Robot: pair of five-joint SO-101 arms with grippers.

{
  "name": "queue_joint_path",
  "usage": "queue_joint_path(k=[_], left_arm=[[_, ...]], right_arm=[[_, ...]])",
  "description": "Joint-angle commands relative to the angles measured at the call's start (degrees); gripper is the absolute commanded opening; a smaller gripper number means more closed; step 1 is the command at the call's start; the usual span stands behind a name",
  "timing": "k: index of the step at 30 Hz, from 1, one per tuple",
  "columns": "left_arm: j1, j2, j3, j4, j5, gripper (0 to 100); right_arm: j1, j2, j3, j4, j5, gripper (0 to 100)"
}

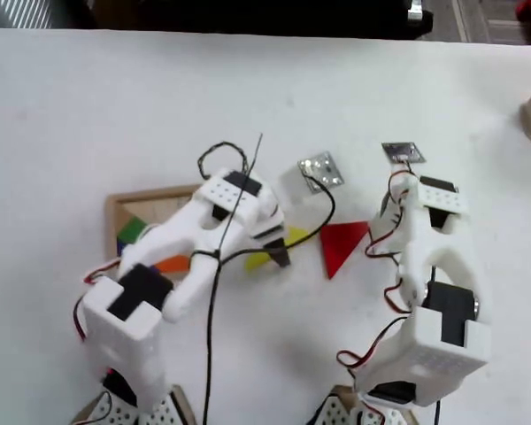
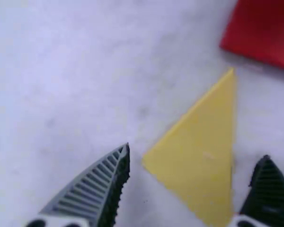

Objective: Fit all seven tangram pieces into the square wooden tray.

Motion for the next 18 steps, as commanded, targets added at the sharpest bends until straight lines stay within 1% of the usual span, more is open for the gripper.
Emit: queue_joint_path(k=[1, 13, 16, 18], left_arm=[[0.13, -0.13, -3.25, -1.14, 1.41, 39], [0.13, -0.13, -3.25, -0.70, 1.93, 39], [-0.04, -0.13, -3.34, -0.70, 4.48, 39], [-0.04, -0.13, -3.34, -0.53, 4.92, 39]], right_arm=[[1.01, -2.95, -0.62, -1.10, -0.79, 1.8], [1.10, -2.95, -0.62, -0.92, -0.79, 1.8], [1.10, -2.95, -0.62, -0.92, -0.79, 1.8], [1.10, -2.95, -0.62, -0.92, -0.79, 1.8]])
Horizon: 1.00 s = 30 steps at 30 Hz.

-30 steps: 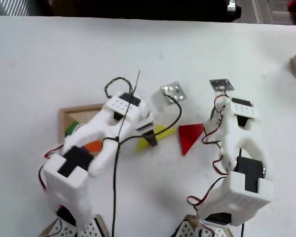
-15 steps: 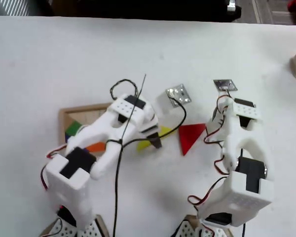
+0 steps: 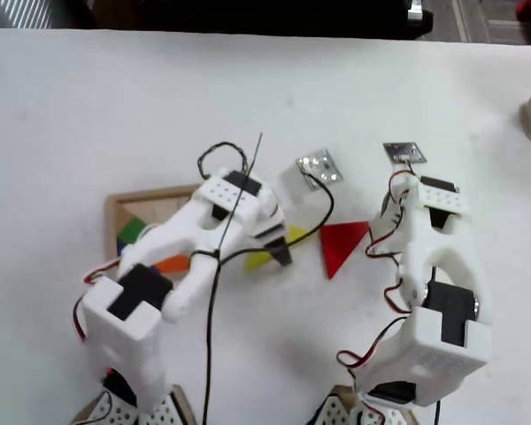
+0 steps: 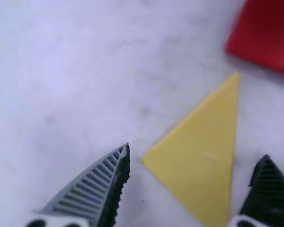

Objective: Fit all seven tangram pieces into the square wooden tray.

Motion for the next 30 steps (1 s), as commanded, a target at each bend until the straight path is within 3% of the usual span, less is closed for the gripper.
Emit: queue_joint_path(k=[1, 8, 17, 30], left_arm=[[0.04, -0.13, -3.34, -0.18, 2.29, 39], [0.04, 0.48, -5.01, 4.04, 3.96, 39], [-0.75, 11.82, -20.75, 17.32, 4.66, 39], [-0.75, 11.91, -20.84, 17.58, 5.10, 39]], right_arm=[[1.10, -2.95, -0.62, -0.84, -0.53, 1.8], [1.10, -2.86, -0.62, -0.84, -0.53, 1.8], [1.10, -2.77, -0.62, -0.84, -0.53, 1.8], [1.01, -2.68, -0.62, -1.01, -0.53, 1.8]])
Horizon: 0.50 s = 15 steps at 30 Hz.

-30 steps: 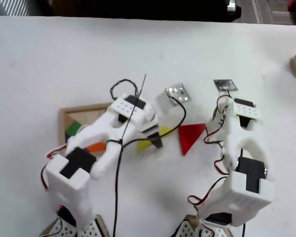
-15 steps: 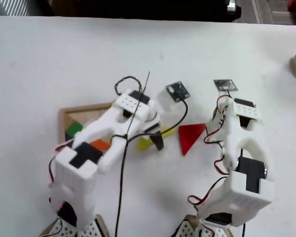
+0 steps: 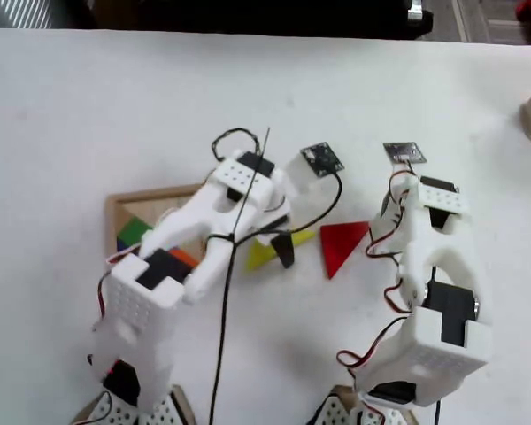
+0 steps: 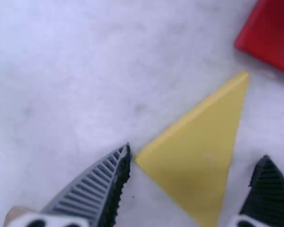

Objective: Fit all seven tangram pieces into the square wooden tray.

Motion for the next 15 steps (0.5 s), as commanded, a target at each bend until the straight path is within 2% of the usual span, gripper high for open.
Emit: queue_joint_path(k=[1, 15], left_arm=[[-0.75, -0.57, -2.29, 0.53, 0.70, 39], [-0.13, -0.48, -2.29, 0.79, 0.53, 39]], right_arm=[[1.01, -2.68, -0.62, -1.01, -0.53, 1.8], [0.84, -2.59, -0.79, -1.01, -0.53, 1.8]])
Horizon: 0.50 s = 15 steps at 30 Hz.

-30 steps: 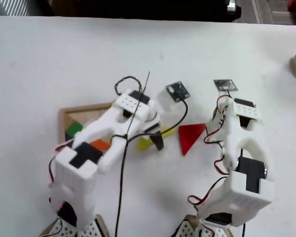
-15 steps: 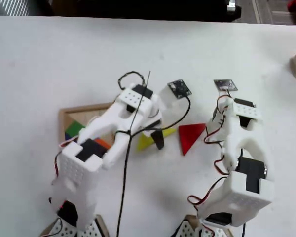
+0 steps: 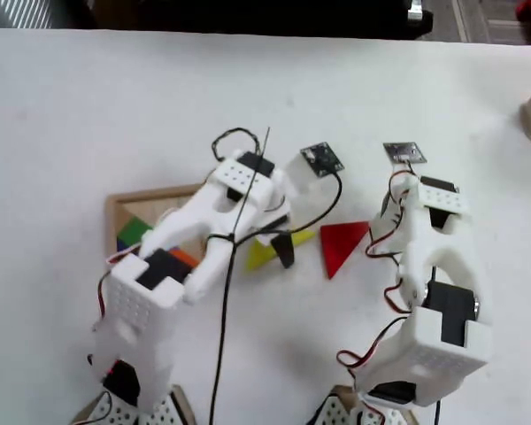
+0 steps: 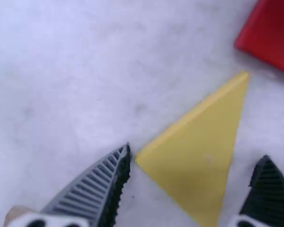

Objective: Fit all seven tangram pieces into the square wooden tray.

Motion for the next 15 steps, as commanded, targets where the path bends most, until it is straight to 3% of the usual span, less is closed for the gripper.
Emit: queue_joint_path(k=[1, 4, 10, 15], left_arm=[[-0.13, -0.48, -2.46, 0.79, 0.62, 39], [-0.13, -0.48, -2.46, 0.79, 0.62, 36], [-0.04, -0.40, -2.64, 0.53, 0.53, 19], [-0.04, -0.40, -2.64, 0.70, 0.35, 19]], right_arm=[[0.84, -2.59, -0.79, -1.01, -0.53, 1.8], [0.84, -2.51, -0.79, -1.10, -0.53, 1.8], [0.75, -2.51, -0.88, -1.10, -0.53, 1.8], [0.75, -2.51, -0.88, -1.10, -0.53, 1.8]])
